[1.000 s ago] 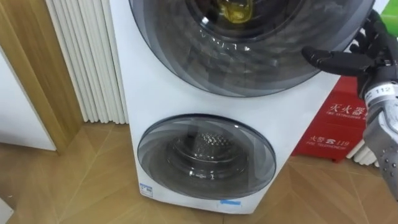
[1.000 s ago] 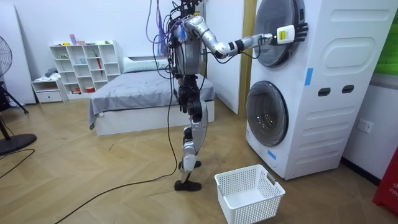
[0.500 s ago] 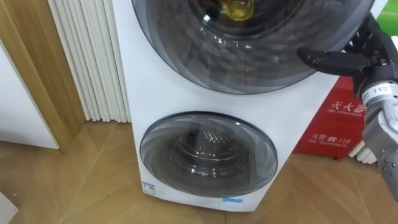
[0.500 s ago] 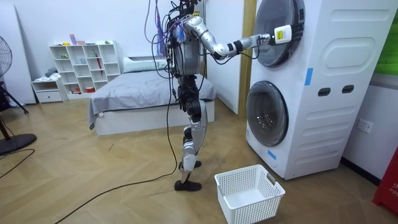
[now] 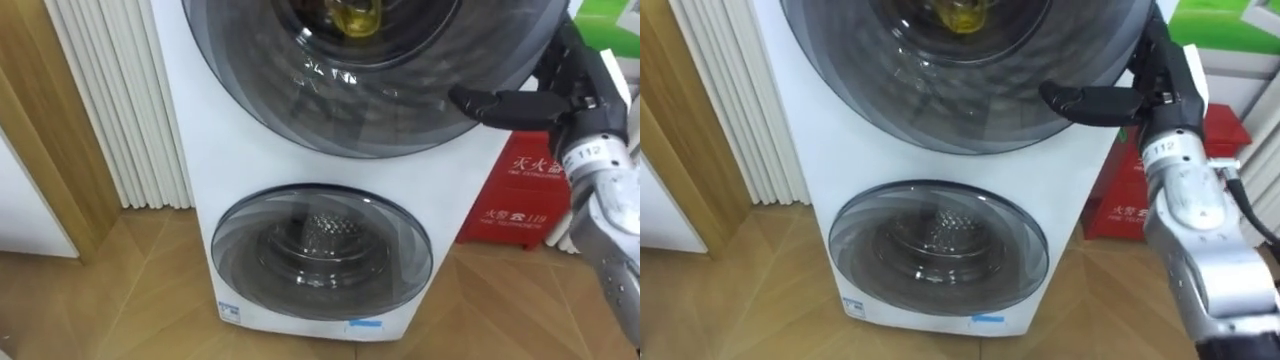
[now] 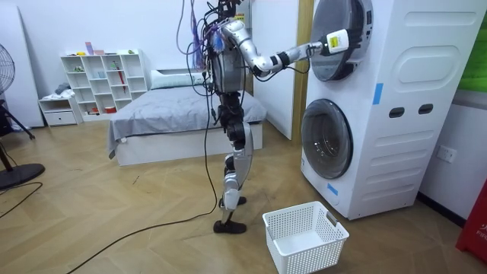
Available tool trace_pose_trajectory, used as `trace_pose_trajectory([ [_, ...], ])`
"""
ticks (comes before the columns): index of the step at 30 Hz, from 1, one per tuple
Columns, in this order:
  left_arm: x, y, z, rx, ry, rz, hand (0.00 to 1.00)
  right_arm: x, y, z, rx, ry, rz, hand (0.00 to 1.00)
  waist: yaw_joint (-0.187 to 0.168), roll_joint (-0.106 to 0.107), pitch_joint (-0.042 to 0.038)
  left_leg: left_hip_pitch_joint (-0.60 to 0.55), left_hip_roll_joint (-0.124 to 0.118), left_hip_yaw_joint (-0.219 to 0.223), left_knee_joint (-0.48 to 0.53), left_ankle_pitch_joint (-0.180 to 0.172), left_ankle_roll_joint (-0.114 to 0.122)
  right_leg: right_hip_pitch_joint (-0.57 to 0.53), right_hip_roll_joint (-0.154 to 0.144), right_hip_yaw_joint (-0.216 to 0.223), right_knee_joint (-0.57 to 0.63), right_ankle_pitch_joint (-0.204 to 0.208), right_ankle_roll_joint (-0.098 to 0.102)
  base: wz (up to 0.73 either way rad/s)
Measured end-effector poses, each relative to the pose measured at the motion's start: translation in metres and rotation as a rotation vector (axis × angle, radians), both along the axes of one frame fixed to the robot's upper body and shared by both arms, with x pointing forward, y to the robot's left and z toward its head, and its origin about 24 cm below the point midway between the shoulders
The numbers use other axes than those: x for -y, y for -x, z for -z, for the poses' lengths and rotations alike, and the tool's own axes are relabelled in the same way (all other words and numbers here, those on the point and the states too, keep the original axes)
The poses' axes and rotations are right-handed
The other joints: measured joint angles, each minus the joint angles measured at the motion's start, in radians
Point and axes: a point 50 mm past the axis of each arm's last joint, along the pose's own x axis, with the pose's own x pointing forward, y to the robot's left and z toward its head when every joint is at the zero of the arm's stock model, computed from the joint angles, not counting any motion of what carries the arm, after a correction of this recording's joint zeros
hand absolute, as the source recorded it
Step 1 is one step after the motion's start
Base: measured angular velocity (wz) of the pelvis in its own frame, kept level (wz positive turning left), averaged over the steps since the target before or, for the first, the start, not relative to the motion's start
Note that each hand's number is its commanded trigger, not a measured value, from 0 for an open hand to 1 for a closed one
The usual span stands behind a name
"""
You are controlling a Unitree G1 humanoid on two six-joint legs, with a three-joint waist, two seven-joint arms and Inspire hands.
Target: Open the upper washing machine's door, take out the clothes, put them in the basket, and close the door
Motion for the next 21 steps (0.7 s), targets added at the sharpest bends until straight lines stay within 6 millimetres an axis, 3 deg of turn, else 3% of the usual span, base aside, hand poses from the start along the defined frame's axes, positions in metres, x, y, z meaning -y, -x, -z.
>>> trace_pose_trajectory([
  [5,0.005,0.002,0.002,-0.024,0.009,0.034,0.00,-0.009,0.022,0.025,-0.039,0.028,-0.035,0.00,0.002,0.007,0.0044,0.004,0.003,0.012,0.000,-0.005,0.000,-0.001,0.001,0.000,0.001,0.000,0.000,-0.09],
  [8,0.005,0.008,0.003,-0.039,0.012,0.031,0.00,-0.021,0.038,0.052,-0.111,0.021,-0.077,0.00,0.002,0.016,0.0059,0.005,0.007,0.025,0.002,-0.010,-0.001,0.000,0.004,0.011,0.001,0.000,0.000,-0.14],
  [13,0.010,0.006,0.005,-0.032,0.028,0.050,0.00,-0.044,0.062,0.097,-0.287,0.012,-0.221,0.00,-0.001,0.044,-0.0049,-0.008,0.005,0.024,0.014,-0.012,0.001,-0.004,0.001,0.007,0.002,0.001,-0.001,0.03],
  [16,0.013,0.005,0.005,-0.029,0.035,0.058,0.00,-0.050,0.068,0.106,-0.333,-0.003,-0.273,0.00,-0.001,0.063,-0.0080,-0.012,0.002,0.025,0.011,-0.011,0.003,-0.010,-0.002,0.011,0.003,0.001,-0.001,0.00],
  [21,0.014,0.007,0.005,-0.030,0.033,0.059,0.00,-0.051,0.069,0.107,-0.340,-0.002,-0.295,0.00,-0.015,0.065,-0.0103,-0.005,0.000,0.025,0.014,-0.012,0.006,-0.002,-0.005,0.001,0.002,0.001,-0.001,0.05],
])
